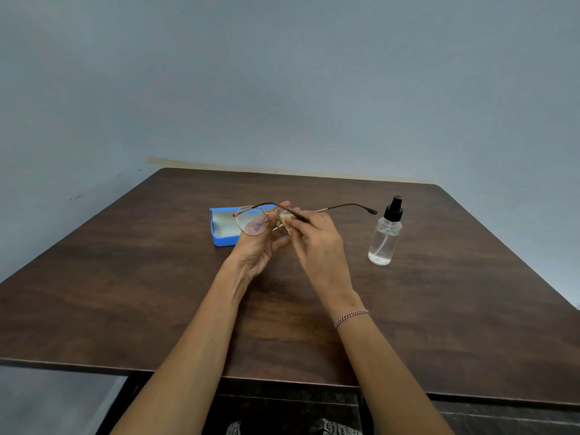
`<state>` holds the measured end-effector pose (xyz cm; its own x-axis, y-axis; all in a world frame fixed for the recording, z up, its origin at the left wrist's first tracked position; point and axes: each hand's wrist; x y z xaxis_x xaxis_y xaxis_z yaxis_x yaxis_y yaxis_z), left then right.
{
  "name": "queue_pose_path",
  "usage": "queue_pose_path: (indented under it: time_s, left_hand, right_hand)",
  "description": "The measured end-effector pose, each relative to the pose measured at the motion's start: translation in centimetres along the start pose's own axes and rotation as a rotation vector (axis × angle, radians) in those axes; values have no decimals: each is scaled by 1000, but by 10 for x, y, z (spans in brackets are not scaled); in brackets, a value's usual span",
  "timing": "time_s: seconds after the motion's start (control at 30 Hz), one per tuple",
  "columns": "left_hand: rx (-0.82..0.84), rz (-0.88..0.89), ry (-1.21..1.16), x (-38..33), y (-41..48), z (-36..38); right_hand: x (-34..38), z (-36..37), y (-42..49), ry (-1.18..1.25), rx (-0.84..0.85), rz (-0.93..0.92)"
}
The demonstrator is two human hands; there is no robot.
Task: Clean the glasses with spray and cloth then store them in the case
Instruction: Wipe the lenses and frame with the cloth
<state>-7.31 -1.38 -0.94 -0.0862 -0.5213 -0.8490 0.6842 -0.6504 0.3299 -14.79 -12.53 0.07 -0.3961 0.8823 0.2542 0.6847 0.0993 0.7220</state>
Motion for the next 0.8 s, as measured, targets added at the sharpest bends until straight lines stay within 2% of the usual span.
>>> queue_pose_path:
  time_s: [0.2,0.47,0.67,0.8]
  left_hand:
    - [60,-37,60,-1,-3,11]
    - [-33,7,19,-1,0,0]
    - [8,-43,17,0,-1,6]
    - [6,-13,16,0,-2,6]
  right_hand:
    - [3,-5,1,82,-83,31]
    - [4,-5,1,105,-22,-12]
    - [-1,-3,0,64,-83,-25]
    - [-1,0,-1,47,-45,-55]
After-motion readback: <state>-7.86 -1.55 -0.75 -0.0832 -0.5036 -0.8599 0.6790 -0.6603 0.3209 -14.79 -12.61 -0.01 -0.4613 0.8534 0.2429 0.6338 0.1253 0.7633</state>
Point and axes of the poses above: each hand's wrist, its own y-axis towards the middle knuckle, its own z-axis out of the palm, x = y × z, and after that the axes turned 14 degrees about x, right-handed
